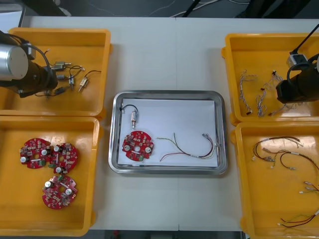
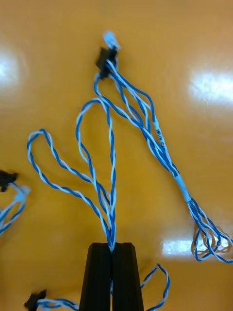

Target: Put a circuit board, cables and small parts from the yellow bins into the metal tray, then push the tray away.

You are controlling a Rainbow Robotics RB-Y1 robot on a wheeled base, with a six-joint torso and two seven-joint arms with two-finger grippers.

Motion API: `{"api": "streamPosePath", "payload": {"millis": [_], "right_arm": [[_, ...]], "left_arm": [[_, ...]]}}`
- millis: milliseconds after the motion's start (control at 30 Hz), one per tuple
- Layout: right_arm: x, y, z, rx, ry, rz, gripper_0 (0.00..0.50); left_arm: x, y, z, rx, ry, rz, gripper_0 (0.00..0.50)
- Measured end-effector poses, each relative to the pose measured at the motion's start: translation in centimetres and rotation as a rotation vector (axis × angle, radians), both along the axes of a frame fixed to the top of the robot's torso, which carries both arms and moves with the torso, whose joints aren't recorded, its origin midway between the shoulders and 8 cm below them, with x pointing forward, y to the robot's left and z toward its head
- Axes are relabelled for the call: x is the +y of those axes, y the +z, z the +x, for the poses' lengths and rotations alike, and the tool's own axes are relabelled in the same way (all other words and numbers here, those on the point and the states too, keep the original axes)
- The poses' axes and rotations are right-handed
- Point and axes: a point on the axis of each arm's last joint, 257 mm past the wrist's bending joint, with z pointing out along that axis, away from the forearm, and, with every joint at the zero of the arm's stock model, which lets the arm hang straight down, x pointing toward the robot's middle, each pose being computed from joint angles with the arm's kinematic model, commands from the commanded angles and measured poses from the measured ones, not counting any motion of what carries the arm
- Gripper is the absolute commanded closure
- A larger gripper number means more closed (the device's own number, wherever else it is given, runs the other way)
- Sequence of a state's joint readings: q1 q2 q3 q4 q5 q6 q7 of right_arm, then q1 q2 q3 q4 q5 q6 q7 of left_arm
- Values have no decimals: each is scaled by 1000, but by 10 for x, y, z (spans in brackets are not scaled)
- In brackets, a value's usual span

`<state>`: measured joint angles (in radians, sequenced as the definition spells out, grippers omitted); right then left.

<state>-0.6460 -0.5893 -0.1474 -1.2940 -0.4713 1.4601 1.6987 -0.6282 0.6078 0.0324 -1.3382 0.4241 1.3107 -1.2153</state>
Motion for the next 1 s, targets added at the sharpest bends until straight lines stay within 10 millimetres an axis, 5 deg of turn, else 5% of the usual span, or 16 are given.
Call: {"api": "streamPosePath", "payload": {"millis": [533, 1000], "right_arm": [[8, 62, -19, -43, 45, -13, 500], [41, 108, -42, -80, 177, -82, 500]], "left_arm": [[1, -8, -6, 34, -99, 36, 0], [18, -8, -23, 117, -54, -15, 0]]}}
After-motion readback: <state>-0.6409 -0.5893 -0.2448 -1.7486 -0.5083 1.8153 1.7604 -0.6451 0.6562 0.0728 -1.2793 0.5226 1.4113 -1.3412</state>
